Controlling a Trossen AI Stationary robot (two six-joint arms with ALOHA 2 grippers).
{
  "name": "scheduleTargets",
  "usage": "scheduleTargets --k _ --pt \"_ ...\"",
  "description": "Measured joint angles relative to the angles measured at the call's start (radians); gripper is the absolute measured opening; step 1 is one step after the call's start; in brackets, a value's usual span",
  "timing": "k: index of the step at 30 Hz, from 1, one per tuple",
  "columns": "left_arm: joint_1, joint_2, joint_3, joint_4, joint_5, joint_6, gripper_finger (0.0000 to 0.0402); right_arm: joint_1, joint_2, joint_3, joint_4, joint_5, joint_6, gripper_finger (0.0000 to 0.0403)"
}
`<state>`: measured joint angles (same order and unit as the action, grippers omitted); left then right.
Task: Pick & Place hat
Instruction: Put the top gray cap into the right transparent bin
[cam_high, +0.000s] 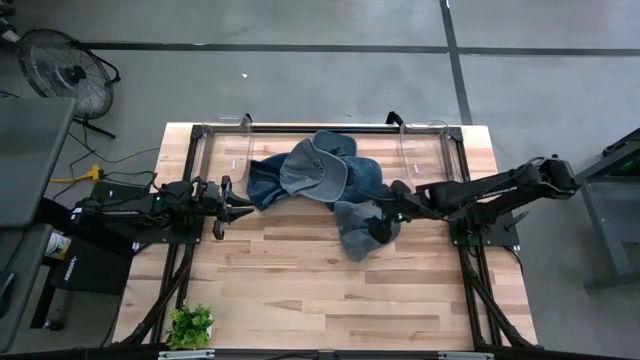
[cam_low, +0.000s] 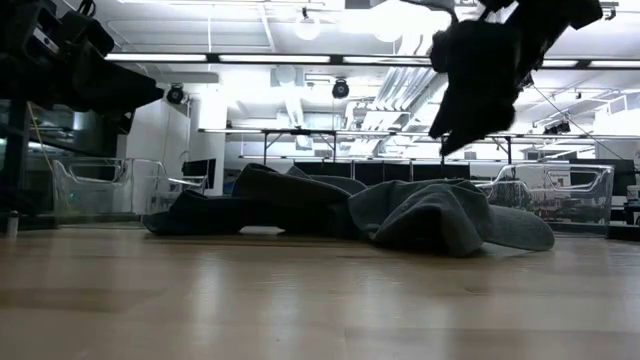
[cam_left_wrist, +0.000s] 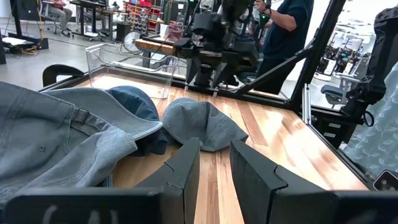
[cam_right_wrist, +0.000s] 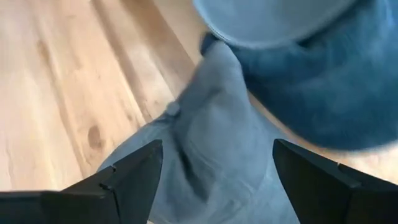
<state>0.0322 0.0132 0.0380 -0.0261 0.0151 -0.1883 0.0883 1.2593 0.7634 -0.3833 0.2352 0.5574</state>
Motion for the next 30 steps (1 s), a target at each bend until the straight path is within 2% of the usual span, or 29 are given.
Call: scheduleTargets --k 5,16,23,30 --pt "0.0 0.0 0.0 0.0 0.0 0.0 0.0087 -0.01 0.059 0.095 -0.001 0.009 -0.28 0.03" --pt "0.0 0.0 0.0 0.0 0.0 0.0 0.0087 -0.056 0.275 0.299 0.002 0.022 -0.666 0.0299" --pt "0.0 0.0 0.0 0.0 0.0 0.0 0.0087 -0.097 0.441 0.413 0.069 0.14 -0.762 0.0299" --pt "0.0 0.0 0.0 0.0 0.0 0.0 0.0087 -0.087 0.537 0.446 0.18 0.105 -0.879 0.0299"
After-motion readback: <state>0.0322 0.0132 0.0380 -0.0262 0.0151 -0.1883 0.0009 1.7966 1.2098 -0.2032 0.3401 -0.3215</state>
